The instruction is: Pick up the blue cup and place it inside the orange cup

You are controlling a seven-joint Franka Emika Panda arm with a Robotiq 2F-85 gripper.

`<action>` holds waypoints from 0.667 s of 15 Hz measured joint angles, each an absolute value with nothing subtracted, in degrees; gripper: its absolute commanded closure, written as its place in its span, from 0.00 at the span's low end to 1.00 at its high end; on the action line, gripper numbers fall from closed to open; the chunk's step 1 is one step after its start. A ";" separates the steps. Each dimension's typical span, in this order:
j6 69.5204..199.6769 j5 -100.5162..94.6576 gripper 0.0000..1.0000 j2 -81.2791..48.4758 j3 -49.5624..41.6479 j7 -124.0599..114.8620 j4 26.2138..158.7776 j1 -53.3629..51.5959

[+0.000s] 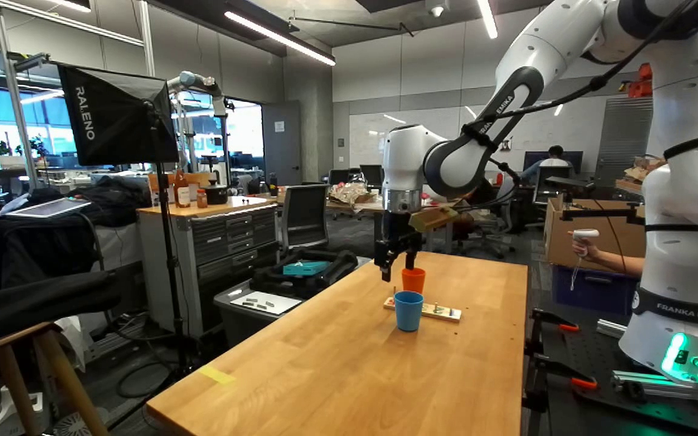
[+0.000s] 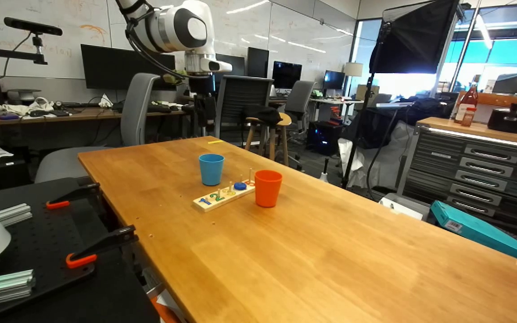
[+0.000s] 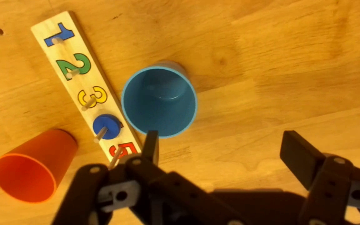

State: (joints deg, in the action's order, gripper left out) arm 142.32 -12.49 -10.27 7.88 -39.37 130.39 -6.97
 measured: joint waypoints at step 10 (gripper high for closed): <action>144.68 -15.41 0.00 -13.23 4.89 -41.18 133.12 -10.00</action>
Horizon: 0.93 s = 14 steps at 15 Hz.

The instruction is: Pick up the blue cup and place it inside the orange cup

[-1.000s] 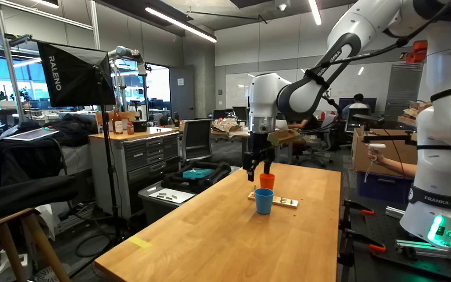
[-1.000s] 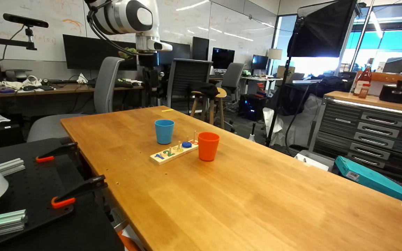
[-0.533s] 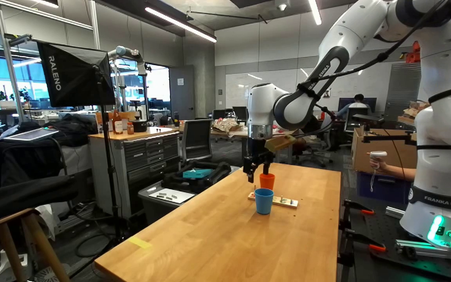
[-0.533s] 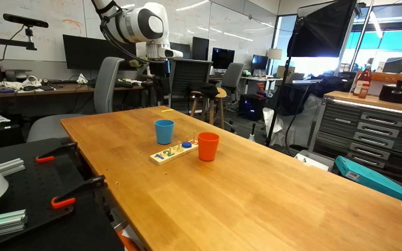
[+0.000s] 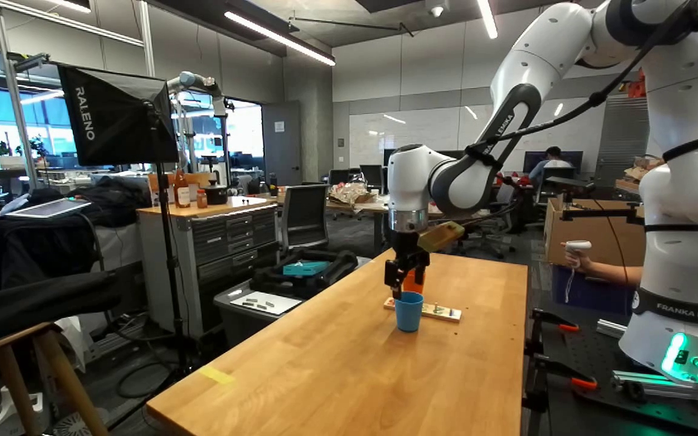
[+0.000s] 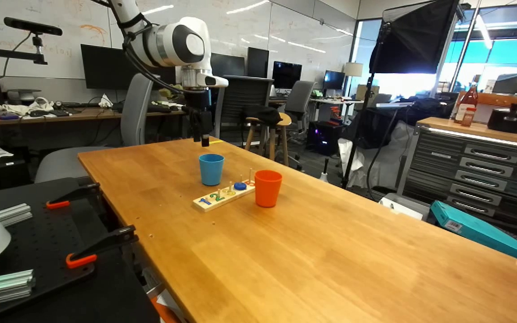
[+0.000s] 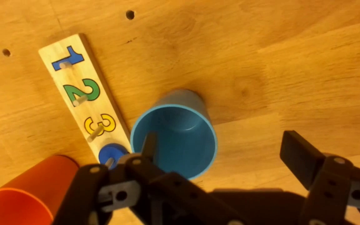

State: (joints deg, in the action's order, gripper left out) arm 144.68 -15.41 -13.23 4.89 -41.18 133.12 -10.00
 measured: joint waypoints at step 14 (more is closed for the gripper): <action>152.44 -21.28 0.34 -20.58 -1.26 -49.86 133.12 -15.27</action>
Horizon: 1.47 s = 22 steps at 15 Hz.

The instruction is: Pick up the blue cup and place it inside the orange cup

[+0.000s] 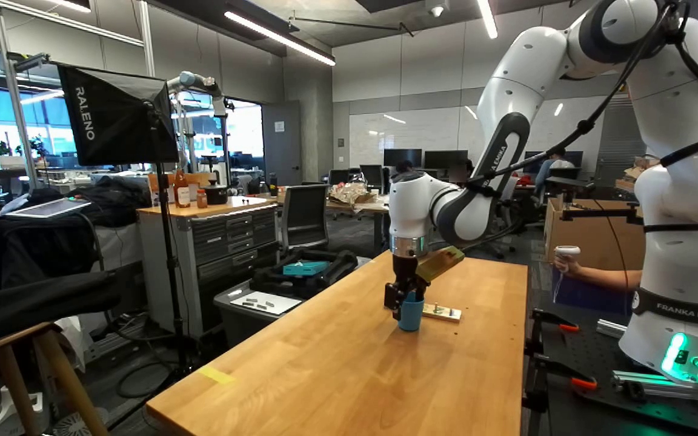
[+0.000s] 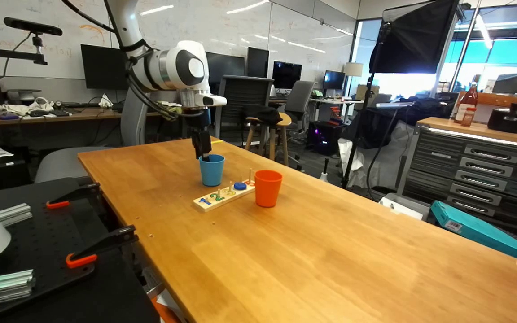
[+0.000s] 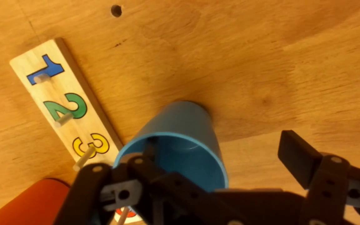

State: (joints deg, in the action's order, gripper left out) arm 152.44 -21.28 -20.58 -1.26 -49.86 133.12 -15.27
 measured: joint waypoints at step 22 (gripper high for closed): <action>149.36 -21.41 0.99 -19.34 -8.31 -52.32 126.95 -18.21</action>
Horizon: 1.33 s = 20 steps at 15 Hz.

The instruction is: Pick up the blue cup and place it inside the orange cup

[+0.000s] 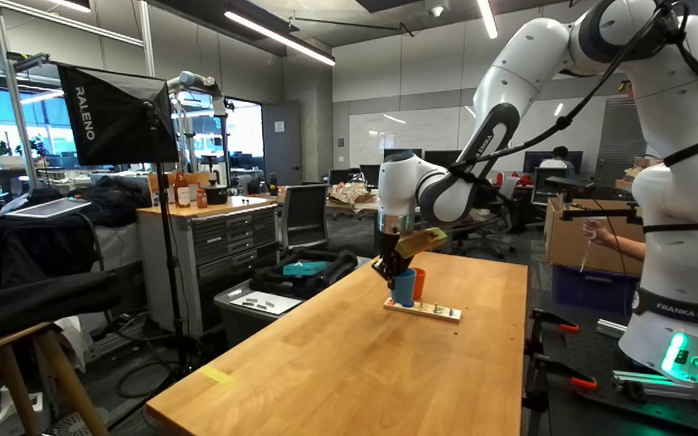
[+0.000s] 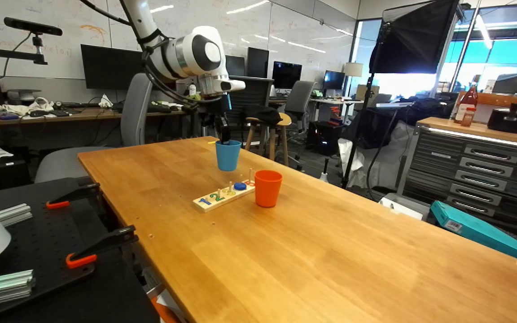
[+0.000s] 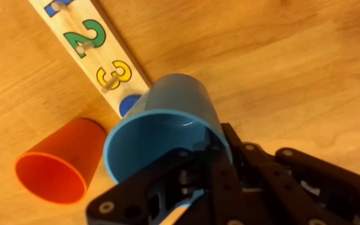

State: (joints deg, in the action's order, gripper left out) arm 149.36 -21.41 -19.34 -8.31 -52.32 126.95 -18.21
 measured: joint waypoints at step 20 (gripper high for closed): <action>133.49 -29.89 0.99 -17.30 -9.82 -53.45 116.64 -8.10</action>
State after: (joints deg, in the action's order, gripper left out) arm 133.49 -29.89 -17.30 -9.82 -53.45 116.64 -8.10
